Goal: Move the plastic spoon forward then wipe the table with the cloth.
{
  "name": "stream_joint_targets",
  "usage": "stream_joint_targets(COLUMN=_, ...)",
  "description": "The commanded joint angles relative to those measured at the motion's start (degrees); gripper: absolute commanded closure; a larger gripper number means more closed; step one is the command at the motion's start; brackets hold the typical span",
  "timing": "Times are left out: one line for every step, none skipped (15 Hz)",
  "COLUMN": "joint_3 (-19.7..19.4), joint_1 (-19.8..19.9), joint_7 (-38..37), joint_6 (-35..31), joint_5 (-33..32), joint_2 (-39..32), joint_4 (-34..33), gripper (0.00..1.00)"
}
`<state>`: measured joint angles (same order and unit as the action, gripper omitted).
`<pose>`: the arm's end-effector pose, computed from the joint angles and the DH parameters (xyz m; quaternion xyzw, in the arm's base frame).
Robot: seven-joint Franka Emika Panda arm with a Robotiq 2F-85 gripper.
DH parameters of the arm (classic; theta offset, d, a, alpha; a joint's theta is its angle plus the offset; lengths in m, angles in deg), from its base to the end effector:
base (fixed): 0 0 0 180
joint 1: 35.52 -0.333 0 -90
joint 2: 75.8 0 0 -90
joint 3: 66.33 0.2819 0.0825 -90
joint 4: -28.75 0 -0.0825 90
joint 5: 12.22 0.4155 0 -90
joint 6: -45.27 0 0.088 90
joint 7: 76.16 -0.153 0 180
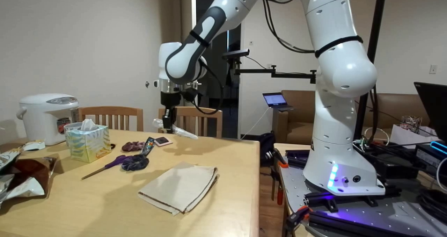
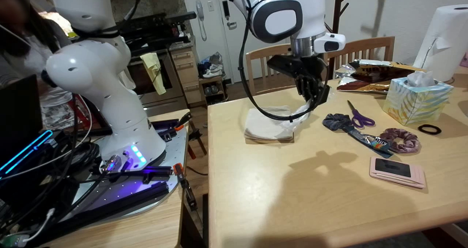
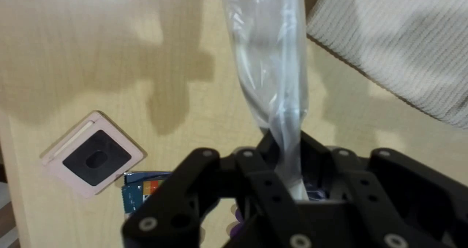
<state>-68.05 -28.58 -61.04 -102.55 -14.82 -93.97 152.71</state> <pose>0.5824 -0.0898 0.1543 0.9957 0.0758 0.0449 0.0275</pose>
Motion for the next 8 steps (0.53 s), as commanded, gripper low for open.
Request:
stream_joint_targets(joint_3=2.7, joint_1=2.7, joint_7=8.2, joint_6=1.6, joint_5=4.3, joint_2=0.0, joint_4=0.0, gripper=0.97)
stream_joint_targets(joint_3=2.6, joint_1=2.8, joint_7=9.0, joint_6=2.7, joint_5=4.2, joint_2=0.1, joint_4=-0.1, gripper=0.97)
stream_joint_targets(joint_3=1.8, joint_1=2.3, joint_7=8.7, joint_6=3.5, joint_5=2.6, joint_2=0.1, joint_4=-0.2, gripper=0.97)
stream_joint_targets(joint_3=0.9, joint_1=1.8, joint_7=8.5, joint_6=5.0, joint_5=0.4, joint_2=0.1, joint_4=-0.4, gripper=0.97)
stream_joint_targets(joint_3=0.1, joint_1=1.3, joint_7=8.1, joint_6=5.7, joint_5=-1.4, joint_2=0.1, joint_4=-0.6, gripper=0.97)
stream_joint_targets(joint_3=-1.1, joint_1=0.6, joint_7=6.6, joint_6=6.6, joint_5=-4.2, joint_2=0.1, joint_4=-0.8, gripper=0.97)
stream_joint_targets(joint_3=-1.8, joint_1=0.3, joint_7=6.4, joint_6=7.3, joint_5=-6.5, joint_2=0.1, joint_4=-0.9, gripper=0.97)
stream_joint_targets(joint_3=-2.5, joint_1=0.0, joint_7=6.2, joint_6=7.4, joint_5=-9.1, joint_2=0.1, joint_4=-1.1, gripper=0.97)
